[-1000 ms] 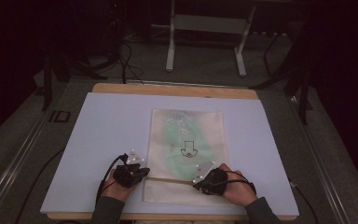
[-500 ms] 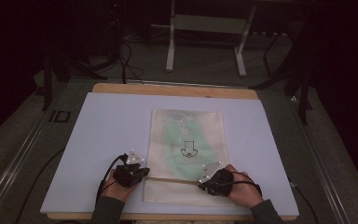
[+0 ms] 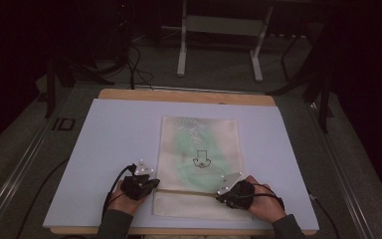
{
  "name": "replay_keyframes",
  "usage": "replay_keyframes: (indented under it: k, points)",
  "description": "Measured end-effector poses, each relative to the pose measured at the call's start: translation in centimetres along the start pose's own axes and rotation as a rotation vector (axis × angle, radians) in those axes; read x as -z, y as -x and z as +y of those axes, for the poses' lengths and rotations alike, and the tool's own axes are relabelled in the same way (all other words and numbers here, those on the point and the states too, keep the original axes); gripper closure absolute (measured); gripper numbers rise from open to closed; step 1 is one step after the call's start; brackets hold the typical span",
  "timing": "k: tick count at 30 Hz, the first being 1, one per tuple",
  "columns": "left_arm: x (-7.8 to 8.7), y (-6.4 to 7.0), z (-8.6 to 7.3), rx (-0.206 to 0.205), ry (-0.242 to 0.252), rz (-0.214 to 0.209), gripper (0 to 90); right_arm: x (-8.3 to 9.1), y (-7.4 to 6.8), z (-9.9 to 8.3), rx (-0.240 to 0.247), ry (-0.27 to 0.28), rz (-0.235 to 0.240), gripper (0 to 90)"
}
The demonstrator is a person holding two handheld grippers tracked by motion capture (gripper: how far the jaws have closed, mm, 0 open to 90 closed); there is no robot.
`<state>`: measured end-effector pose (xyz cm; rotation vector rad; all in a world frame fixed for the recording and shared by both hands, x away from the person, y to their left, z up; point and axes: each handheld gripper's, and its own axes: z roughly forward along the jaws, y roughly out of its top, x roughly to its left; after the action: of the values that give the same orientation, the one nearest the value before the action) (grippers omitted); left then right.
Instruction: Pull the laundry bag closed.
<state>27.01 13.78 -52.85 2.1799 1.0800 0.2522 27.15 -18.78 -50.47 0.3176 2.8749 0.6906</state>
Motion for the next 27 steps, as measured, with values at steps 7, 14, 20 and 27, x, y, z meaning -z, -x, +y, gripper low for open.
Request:
replay_keyframes:
  k: [7,14,20,27]
  points:
    - [0.0,0.0,0.0,-0.002,-0.001,0.000,89.6,0.2,0.1,-0.3,-0.004,-0.002,-0.002,82.4]
    - [0.0,0.0,0.0,-0.001,-0.001,0.000,89.5,0.5,0.3,-0.8,-0.014,0.000,-0.007,82.4]
    - [0.0,0.0,0.0,-0.001,-0.001,0.001,89.5,0.8,0.4,-1.5,-0.035,0.002,-0.011,82.4]
    - [0.0,0.0,0.0,-0.002,-0.001,0.000,89.5,1.1,0.4,-2.0,-0.053,-0.001,-0.013,82.4]
